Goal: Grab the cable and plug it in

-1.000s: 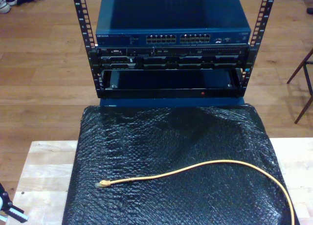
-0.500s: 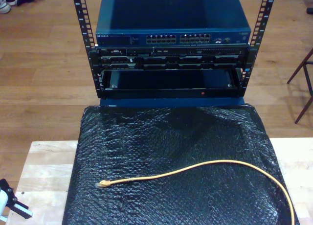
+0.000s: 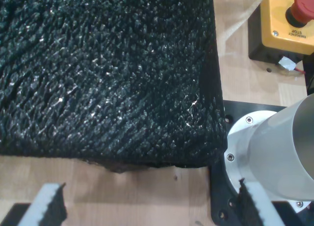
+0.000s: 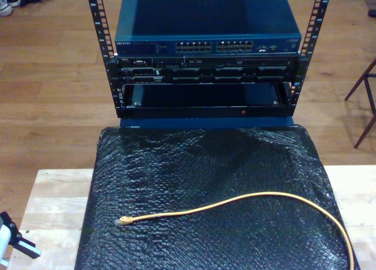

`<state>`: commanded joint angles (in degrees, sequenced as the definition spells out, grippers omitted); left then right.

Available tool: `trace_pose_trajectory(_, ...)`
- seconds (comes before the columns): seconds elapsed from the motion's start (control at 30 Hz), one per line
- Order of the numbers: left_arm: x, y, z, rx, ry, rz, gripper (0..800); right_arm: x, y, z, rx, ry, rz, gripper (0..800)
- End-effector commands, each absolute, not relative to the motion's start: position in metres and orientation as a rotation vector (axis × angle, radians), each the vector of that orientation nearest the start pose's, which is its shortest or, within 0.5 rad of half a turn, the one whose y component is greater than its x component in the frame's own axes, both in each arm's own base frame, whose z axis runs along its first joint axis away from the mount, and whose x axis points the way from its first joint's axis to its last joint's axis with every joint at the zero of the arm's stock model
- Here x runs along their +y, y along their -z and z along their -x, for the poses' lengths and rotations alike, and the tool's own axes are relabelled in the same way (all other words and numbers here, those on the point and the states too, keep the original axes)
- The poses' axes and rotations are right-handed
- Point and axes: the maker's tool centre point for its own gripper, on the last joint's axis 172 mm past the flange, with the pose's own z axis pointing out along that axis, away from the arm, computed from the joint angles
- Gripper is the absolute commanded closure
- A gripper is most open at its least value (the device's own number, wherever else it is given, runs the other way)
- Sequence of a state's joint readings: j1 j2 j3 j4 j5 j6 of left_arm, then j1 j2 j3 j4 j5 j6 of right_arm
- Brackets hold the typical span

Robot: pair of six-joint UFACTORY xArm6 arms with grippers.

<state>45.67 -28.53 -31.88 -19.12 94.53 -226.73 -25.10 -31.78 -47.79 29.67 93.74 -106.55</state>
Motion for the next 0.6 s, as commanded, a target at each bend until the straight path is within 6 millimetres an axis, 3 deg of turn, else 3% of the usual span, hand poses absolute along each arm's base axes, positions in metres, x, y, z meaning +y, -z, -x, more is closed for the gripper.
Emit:
trace_pose_trajectory(0.4,0.053,-0.191,-0.186,-1.639,-0.445,-1.903,0,0.086,-0.301,-0.33,-1.829,0.493,2.036,4)
trace_pose_trajectory(0.6,0.052,-0.19,-0.185,-1.618,-0.437,-1.913,0,0.122,-0.29,-0.335,-1.872,0.462,1.994,6)
